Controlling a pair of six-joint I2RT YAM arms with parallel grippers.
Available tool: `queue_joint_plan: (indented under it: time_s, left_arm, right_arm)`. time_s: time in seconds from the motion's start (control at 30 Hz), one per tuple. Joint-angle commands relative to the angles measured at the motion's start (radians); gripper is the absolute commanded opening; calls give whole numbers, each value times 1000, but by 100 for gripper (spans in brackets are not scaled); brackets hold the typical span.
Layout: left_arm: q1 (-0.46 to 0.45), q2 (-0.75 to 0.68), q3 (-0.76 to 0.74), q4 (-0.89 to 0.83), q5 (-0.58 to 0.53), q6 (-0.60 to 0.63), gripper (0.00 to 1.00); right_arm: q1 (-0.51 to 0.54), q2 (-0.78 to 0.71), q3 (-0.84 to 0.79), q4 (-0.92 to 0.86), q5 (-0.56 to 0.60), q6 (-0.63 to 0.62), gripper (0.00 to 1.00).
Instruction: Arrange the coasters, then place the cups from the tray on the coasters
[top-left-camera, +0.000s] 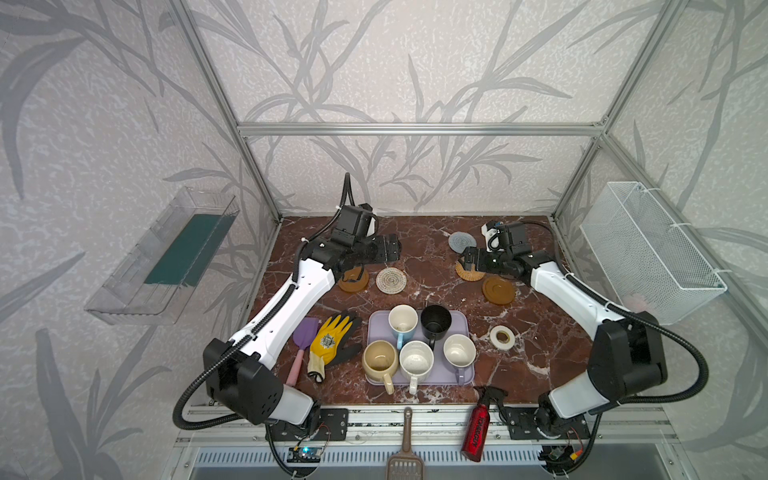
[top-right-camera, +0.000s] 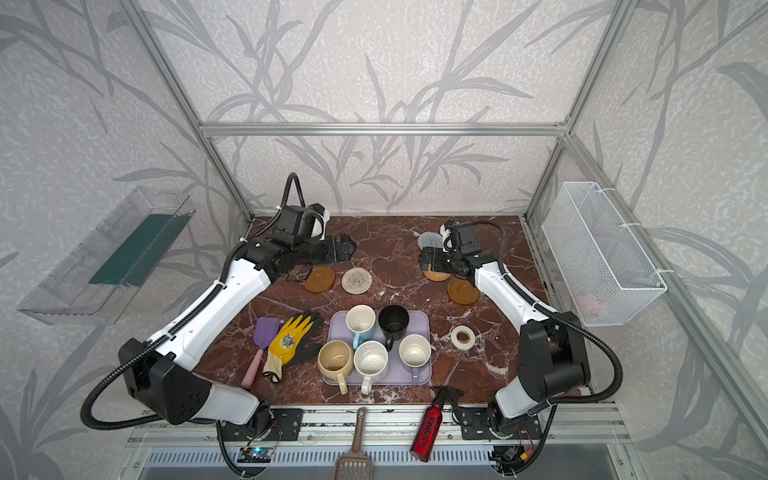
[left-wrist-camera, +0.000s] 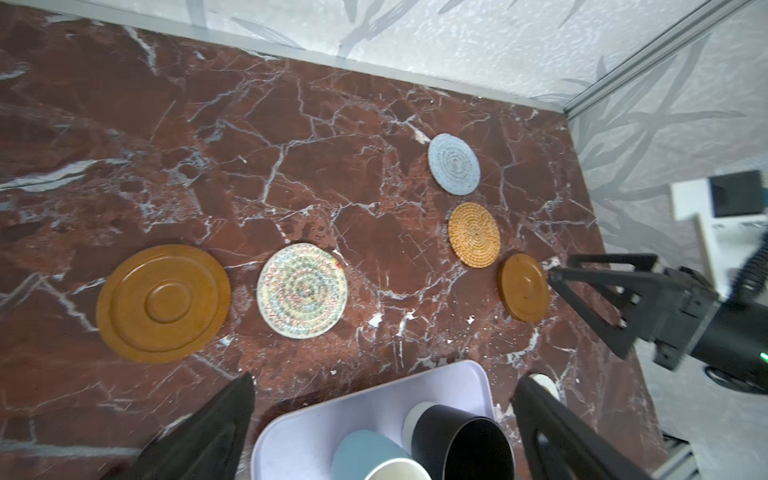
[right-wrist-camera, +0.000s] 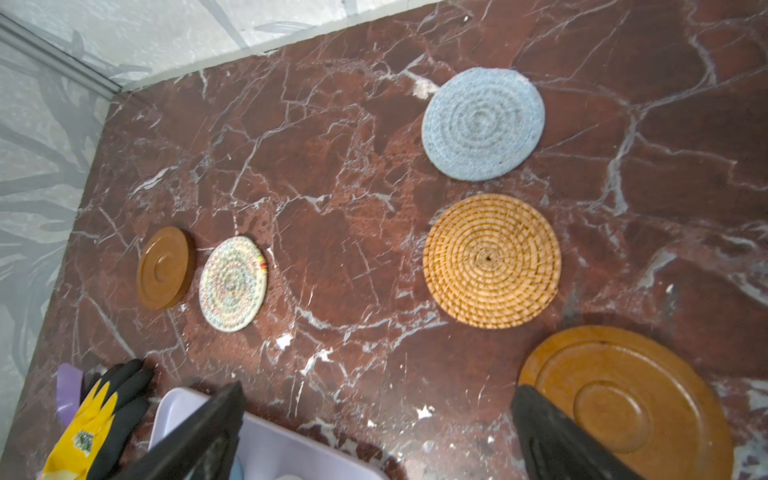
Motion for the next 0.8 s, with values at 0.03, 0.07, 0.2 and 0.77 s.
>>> queue_joint_plan:
  time_s: [0.03, 0.07, 0.2, 0.77]
  left_arm:
    - [4, 23, -4, 63, 29, -15, 99]
    - [8, 40, 6, 59, 38, -12, 99]
    - [9, 92, 32, 63, 42, -2, 99]
    - [1, 255, 33, 158, 47, -18, 99]
  right_arm:
    - [-22, 98, 100, -18, -22, -44, 94]
    - [-28, 140, 125, -25, -20, -46, 92]
    - [-32, 244, 223, -61, -4, -66, 91]
    - [-32, 680, 666, -125, 15, -76, 88]
